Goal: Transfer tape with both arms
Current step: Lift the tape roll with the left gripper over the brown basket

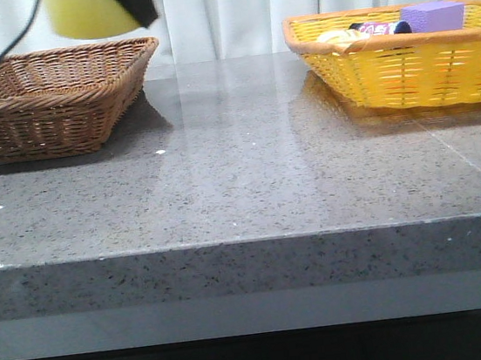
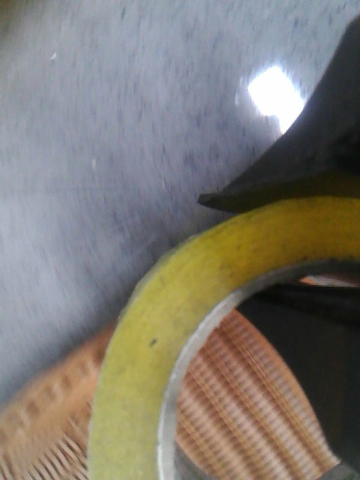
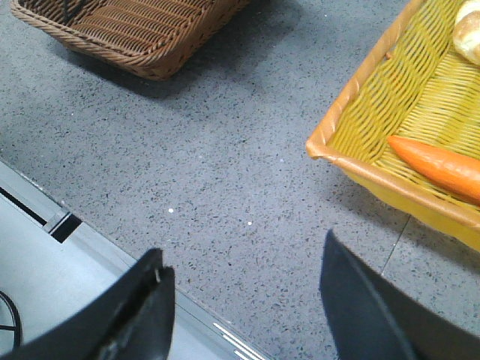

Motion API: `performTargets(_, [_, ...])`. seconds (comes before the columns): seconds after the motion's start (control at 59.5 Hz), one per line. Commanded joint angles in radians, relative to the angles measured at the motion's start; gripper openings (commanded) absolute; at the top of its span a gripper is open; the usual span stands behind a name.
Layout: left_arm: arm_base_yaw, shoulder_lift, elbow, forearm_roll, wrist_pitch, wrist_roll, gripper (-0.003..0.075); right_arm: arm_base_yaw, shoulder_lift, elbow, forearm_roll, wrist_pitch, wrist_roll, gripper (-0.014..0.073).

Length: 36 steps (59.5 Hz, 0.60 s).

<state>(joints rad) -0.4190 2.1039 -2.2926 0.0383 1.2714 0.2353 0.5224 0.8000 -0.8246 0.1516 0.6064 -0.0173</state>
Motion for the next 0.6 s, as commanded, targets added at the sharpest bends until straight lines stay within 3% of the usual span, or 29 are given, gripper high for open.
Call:
performTargets(0.0, [0.047,-0.071,-0.037,0.011,0.014,-0.071,0.0074,-0.005,-0.011,-0.026,0.001,-0.072,-0.001,0.0455])
performTargets(0.521, [0.134,-0.041,0.108,0.022,0.004,-0.095,0.0076,-0.005,-0.011,-0.026,0.001,-0.072,-0.001,0.0455])
performTargets(0.588, [0.134,-0.031,0.108,0.018,-0.003,-0.095,0.0105,-0.005,-0.011,-0.026,0.001,-0.072,-0.001,0.0455])
